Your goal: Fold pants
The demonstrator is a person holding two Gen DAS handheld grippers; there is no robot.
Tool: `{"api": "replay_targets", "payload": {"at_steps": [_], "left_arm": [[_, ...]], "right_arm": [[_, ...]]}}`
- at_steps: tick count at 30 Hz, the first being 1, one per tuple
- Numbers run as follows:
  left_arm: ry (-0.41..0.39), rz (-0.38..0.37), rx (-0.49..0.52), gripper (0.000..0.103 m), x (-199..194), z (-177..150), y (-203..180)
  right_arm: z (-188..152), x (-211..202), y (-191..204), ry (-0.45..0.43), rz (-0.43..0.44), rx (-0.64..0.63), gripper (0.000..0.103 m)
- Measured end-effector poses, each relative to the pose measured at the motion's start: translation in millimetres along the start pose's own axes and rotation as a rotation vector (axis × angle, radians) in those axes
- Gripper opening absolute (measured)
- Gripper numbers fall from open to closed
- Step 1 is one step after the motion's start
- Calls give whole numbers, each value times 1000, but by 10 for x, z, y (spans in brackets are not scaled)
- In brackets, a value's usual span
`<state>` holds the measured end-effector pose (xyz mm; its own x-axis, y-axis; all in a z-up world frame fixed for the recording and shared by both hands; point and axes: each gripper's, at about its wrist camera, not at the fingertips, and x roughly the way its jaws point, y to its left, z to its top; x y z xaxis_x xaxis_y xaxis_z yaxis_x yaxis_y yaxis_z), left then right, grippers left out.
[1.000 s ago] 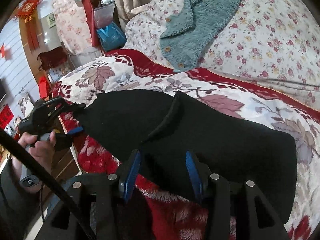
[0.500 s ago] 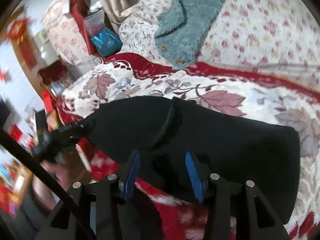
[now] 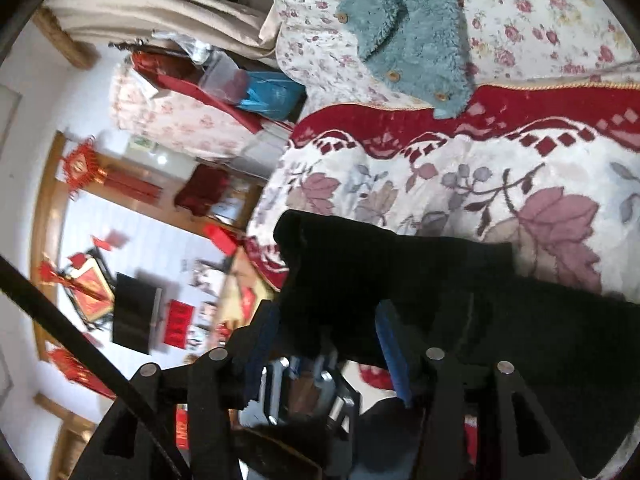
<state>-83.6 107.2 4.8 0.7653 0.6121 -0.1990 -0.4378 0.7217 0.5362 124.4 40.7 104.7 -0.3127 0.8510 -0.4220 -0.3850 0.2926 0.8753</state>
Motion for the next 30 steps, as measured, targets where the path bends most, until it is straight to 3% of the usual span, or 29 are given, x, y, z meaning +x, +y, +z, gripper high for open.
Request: {"api": "replay_targets", "payload": {"at_steps": [6, 13, 15, 16, 17, 22, 30], "left_arm": [[-54, -47, 106, 15, -265, 131, -217], [-110, -136, 245, 15, -556, 209, -503], [-126, -161, 288, 15, -664, 228, -613], [-129, -170, 303, 15, -709, 235, -659], [-133, -182, 319, 15, -760, 249, -713], [-141, -226, 447, 15, -904, 347, -1164], [-92, -292, 558, 15, -949, 435, -1838]], "right_arm": [[-21, -21, -135, -48, 78, 45, 58], [-68, 10, 14, -4, -72, -94, 59], [-88, -125, -37, -34, -164, -134, 49], [-92, -166, -110, -11, -174, -129, 25], [-106, -232, -192, 2, -181, -125, 15], [-243, -615, -634, -5, -235, -91, 13], [-366, -1010, -1359, -28, -205, 76, 13]]}}
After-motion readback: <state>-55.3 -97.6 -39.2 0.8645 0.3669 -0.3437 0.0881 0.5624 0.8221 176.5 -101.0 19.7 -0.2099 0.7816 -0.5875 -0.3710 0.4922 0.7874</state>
